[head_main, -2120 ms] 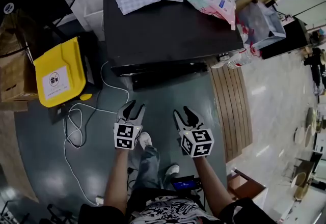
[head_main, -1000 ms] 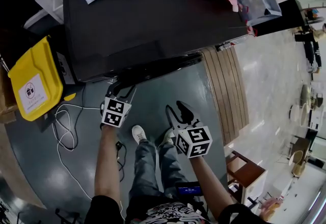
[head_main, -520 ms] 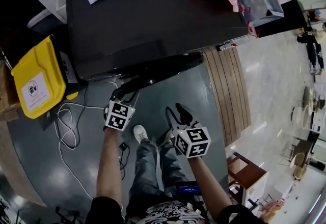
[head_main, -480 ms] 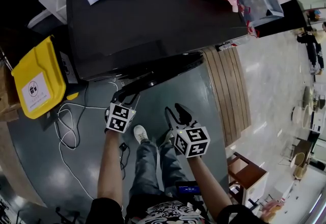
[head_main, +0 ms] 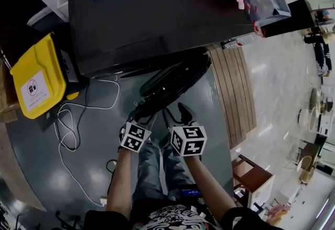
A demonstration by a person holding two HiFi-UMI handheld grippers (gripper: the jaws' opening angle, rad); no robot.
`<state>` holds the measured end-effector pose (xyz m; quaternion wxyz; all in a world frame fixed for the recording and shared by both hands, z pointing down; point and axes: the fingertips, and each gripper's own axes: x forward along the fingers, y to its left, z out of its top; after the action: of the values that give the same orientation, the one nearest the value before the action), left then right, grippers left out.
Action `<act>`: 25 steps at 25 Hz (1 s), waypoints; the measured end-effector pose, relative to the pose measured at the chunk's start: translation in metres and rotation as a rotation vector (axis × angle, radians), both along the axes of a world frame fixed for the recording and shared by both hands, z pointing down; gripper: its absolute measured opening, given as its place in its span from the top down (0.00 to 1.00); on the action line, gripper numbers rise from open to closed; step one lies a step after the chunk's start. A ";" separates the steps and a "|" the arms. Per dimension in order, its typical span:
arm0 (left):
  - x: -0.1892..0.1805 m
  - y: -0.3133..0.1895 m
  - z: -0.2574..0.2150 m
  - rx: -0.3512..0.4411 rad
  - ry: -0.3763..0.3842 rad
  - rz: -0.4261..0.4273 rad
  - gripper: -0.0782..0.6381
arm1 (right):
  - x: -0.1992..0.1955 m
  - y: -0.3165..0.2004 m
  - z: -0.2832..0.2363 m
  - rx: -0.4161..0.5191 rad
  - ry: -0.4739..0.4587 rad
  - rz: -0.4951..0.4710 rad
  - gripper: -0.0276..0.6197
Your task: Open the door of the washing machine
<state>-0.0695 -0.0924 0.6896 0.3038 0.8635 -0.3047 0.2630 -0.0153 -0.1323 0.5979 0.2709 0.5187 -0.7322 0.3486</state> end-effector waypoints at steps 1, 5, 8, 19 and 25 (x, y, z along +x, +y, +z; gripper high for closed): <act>0.004 0.005 0.000 -0.008 0.004 0.006 0.71 | 0.001 0.001 0.004 -0.013 0.009 0.014 0.57; 0.020 0.026 0.001 -0.009 -0.008 0.072 0.71 | 0.005 0.012 0.021 -0.080 0.040 0.049 0.55; 0.033 0.041 0.002 -0.013 -0.025 0.155 0.71 | 0.014 0.018 0.030 -0.107 0.064 0.082 0.56; 0.062 0.080 -0.006 -0.039 0.032 0.246 0.70 | 0.048 0.047 0.033 -0.131 0.104 0.043 0.62; 0.052 0.079 -0.015 -0.017 0.053 0.142 0.71 | 0.074 0.066 0.032 -0.142 0.106 0.039 0.65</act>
<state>-0.0176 -0.0133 0.6743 0.2996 0.8871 -0.2324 0.2632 0.0582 -0.0664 0.6299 0.3388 0.5299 -0.6800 0.3770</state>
